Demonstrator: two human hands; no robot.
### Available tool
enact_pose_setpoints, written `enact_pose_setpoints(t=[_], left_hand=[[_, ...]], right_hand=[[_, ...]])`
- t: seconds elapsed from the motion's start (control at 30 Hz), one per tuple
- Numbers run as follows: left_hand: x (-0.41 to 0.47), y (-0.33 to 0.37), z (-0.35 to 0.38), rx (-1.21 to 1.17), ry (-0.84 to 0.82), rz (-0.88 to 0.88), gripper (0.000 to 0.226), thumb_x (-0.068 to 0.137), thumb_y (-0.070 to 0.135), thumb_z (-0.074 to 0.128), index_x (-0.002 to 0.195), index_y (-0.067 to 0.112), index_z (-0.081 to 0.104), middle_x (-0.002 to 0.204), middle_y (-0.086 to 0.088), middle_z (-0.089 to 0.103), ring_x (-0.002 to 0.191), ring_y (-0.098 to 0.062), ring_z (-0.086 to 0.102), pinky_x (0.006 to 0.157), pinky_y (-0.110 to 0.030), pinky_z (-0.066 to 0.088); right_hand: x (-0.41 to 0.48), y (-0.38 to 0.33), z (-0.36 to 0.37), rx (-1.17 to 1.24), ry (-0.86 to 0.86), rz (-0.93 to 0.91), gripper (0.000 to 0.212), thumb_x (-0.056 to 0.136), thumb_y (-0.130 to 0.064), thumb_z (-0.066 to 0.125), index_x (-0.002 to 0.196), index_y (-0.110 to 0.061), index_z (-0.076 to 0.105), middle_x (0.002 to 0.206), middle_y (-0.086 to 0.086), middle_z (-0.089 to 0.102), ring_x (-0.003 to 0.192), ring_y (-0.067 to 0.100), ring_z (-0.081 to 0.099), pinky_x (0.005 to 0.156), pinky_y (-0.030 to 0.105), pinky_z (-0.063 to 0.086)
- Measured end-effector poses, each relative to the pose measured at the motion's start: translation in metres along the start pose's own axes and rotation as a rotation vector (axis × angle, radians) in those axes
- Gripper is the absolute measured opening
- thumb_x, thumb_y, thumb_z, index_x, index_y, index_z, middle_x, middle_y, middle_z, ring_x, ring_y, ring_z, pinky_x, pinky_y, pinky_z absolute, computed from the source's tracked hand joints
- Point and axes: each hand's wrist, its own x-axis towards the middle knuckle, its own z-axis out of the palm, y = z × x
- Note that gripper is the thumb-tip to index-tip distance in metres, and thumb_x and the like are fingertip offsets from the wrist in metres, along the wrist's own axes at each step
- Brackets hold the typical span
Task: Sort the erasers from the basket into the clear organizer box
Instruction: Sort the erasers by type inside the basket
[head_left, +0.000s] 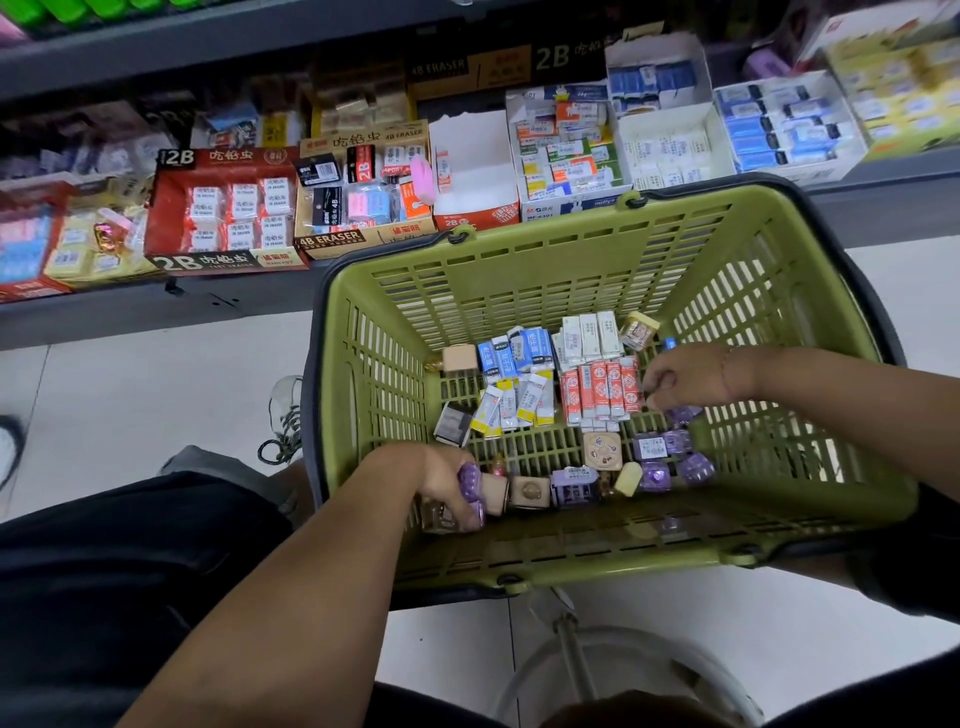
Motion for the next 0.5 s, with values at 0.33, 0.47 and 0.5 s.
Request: enact_pose_setpoints(t=[0.33,0.47,0.5], left_hand=[[-0.027,0.096,-0.023,-0.553,0.129,0.423,0.052,0.075,0.016,0.08,0.12,0.02,0.056,0.111,0.006,0.068,0.106,-0.008,0.061,0.091,-0.017,0.046],[-0.019,0.141,-0.01,-0.667,0.265,0.523,0.049,0.077,0.005,0.078,0.122,0.008,0.058,0.117,-0.009,0.067,0.111,-0.021,0.061,0.102,-0.032,0.045],[-0.018,0.147,-0.007,-0.688,0.282,0.548,0.047,0.077,0.005,0.078,0.121,0.007,0.059,0.116,-0.01,0.067,0.108,-0.021,0.062,0.101,-0.033,0.046]], right_hand=[[-0.013,-0.055,0.025,1.19,-0.495,-0.043,0.065,0.074,-0.053,0.06,0.13,-0.021,0.049,0.133,0.007,0.053,0.12,0.024,0.054,0.087,0.048,0.053],[-0.012,-0.035,0.019,1.167,-0.371,0.083,0.047,0.076,-0.05,0.059,0.112,-0.021,0.059,0.1,-0.001,0.069,0.084,0.012,0.067,0.068,0.036,0.058],[-0.014,-0.029,0.016,1.131,-0.358,0.104,0.04,0.078,-0.048,0.059,0.107,-0.021,0.06,0.089,-0.003,0.07,0.074,0.01,0.067,0.065,0.032,0.056]])
